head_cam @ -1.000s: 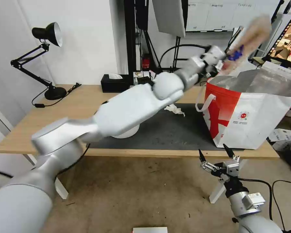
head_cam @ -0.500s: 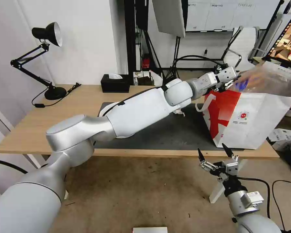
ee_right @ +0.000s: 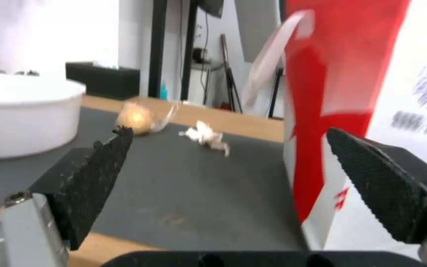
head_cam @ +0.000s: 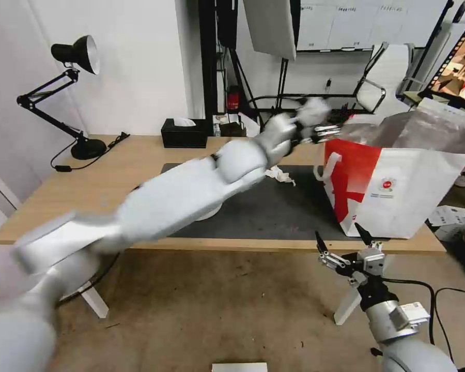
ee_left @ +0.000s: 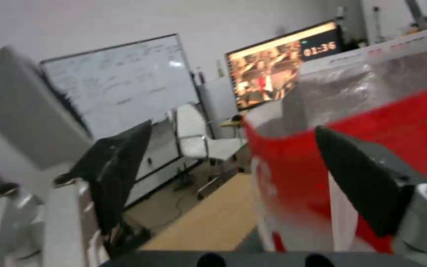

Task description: Pick up the trash from the table and place it into the takeout bag.

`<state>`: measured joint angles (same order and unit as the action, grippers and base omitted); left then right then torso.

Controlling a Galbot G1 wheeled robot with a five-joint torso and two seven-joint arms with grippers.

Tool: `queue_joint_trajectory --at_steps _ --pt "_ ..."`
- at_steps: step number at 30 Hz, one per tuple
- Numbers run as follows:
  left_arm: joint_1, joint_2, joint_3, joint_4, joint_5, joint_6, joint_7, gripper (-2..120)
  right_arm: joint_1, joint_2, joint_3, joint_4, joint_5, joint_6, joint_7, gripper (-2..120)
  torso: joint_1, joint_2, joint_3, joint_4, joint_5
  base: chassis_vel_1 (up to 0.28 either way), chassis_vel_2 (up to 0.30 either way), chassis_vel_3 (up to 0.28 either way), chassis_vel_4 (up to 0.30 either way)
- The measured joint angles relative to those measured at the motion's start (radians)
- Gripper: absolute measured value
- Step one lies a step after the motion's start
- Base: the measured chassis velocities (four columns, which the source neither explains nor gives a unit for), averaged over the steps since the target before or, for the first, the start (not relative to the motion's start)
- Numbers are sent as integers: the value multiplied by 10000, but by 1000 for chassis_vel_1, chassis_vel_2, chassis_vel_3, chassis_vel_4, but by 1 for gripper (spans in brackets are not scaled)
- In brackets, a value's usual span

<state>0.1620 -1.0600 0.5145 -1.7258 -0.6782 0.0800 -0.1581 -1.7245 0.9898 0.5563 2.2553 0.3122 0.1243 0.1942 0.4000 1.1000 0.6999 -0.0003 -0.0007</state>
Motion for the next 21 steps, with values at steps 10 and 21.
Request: queue_joint_trajectory --at_steps 10,21 --pt "7462 2536 -5050 -3233 1828 -410 83 100 -432 -14 279 472 19 473 -42 100 -3 1 -2 5 3 0 0 0 0" --pt "13489 365 -8611 -3865 4699 -1601 346 100 -939 339 426 396 -157 576 -265 100 -3 2 -1 4 3 0 0 0 0"
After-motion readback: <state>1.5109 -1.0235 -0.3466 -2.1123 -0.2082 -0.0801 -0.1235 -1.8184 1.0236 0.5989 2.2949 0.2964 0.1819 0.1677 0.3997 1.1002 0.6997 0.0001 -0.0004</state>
